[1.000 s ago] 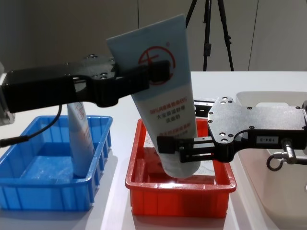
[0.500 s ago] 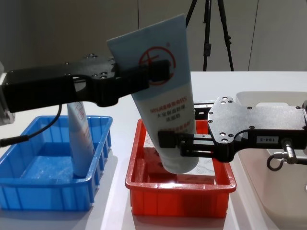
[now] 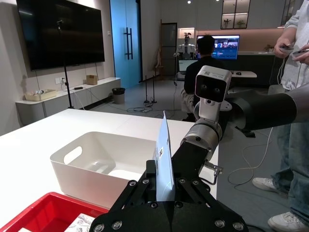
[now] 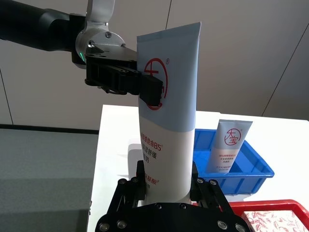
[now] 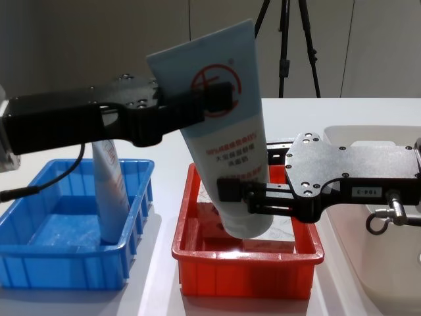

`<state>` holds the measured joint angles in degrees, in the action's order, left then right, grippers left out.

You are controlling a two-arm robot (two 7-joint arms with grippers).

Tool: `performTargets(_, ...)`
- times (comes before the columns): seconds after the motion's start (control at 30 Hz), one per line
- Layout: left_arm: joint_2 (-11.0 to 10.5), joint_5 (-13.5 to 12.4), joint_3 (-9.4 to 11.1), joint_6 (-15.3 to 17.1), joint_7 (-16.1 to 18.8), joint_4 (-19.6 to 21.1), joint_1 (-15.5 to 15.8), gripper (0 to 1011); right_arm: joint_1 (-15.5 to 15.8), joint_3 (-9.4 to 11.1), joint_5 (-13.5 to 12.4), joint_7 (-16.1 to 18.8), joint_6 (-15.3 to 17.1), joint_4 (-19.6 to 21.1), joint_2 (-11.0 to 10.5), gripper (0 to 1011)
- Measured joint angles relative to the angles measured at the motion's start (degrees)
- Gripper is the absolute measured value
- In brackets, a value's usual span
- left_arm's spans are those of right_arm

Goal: Bimanual collaborative sorting of washing and personal care products

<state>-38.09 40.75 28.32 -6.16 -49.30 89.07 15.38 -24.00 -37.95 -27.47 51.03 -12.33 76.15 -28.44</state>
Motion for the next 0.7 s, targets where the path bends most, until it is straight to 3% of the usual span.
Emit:
performTargets(0.57, 0.0, 0.0, 0.0, 0.0, 0.01, 0.0, 0.0, 166, 0.0, -0.01, 0.0, -0.01, 0.0, 0.0, 0.0, 484)
performTargets(0.7, 0.0, 0.01, 0.0, 0.01, -0.02, 0.0, 0.0, 248, 0.0, 0.0, 0.0, -0.02, 0.0, 0.0, -0.01, 484)
